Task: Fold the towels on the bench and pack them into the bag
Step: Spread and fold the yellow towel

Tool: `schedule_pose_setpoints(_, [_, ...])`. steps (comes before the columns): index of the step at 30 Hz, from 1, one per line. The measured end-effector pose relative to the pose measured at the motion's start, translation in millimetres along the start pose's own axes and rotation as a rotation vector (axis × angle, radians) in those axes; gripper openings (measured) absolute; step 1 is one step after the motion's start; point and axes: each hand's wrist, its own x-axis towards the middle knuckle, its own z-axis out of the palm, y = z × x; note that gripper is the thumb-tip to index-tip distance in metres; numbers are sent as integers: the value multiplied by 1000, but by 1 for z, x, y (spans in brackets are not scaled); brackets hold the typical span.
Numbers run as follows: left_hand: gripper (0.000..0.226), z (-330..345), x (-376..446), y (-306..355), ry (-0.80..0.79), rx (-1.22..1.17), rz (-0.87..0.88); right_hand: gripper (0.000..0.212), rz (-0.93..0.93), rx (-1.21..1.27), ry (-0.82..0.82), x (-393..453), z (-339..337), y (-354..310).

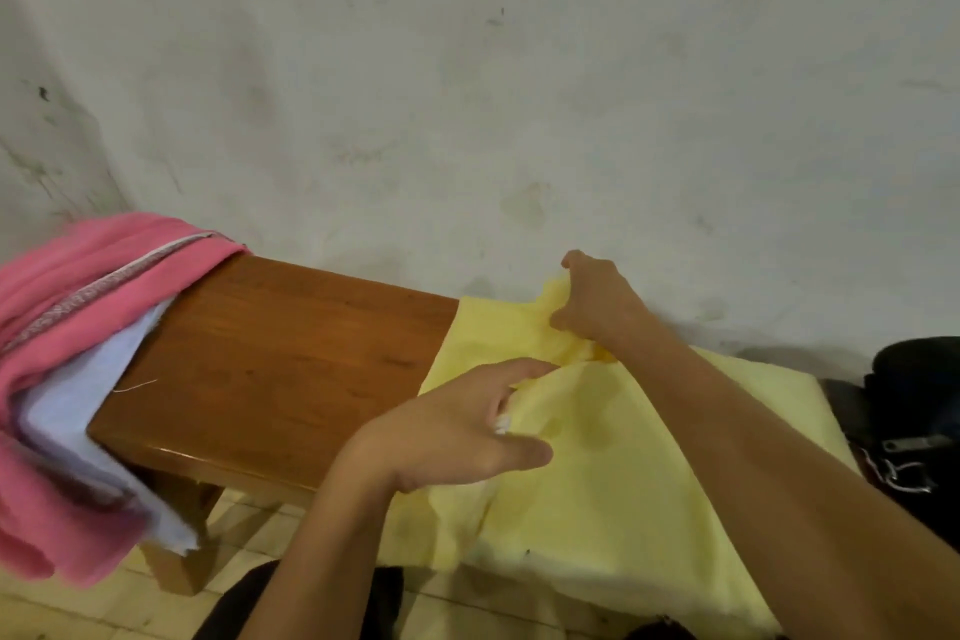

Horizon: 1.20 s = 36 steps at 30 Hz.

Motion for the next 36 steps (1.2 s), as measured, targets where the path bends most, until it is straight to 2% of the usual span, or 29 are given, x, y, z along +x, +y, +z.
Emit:
schedule_pose_setpoints(4, [33,39,27,20,-4,-129,59,44,43,-45,177,-6,-10,39])
schedule_pose_setpoints(6, [28,64,41,32,-22,-167,83,39,50,-85,206,-11,-17,60])
schedule_pose_setpoints(8, [30,84,51,41,-68,-211,115,41,79,-103,159,-16,-25,79])
schedule_pose_setpoints(11, [48,107,62,49,-139,-246,142,67,127,-159,52,-22,-40,106])
schedule_pose_setpoints(13, [59,117,69,51,-141,-229,127,67,128,-220,35,-25,-43,120])
schedule_pose_setpoints(16, [42,131,78,47,-118,-274,58,47,108,-277,75,-28,-44,139])
schedule_pose_setpoints(18, [26,142,82,46,-125,-313,28,41,115,-278,72,-29,-45,151])
schedule_pose_setpoints(19, [21,147,83,47,-129,-327,23,44,127,-270,44,-30,-47,156])
schedule_pose_setpoints(22, [28,164,88,50,-98,-349,39,64,145,-254,-37,-33,-53,169])
schedule_pose_setpoints(23, [28,171,89,51,-76,-341,42,65,155,-265,-42,-33,-55,172])
schedule_pose_setpoints(26, [25,196,95,49,25,-107,95,38,191,-241,-37,-34,-54,184])
schedule_pose_setpoints(28, [28,206,99,42,86,273,98,24,240,-178,-39,-34,-47,191])
schedule_pose_setpoints(30, [34,207,101,35,126,635,64,27,288,-103,-56,-36,-40,197])
schedule_pose_setpoints(36, [54,163,102,26,123,860,-97,25,353,-51,-15,-37,-40,198])
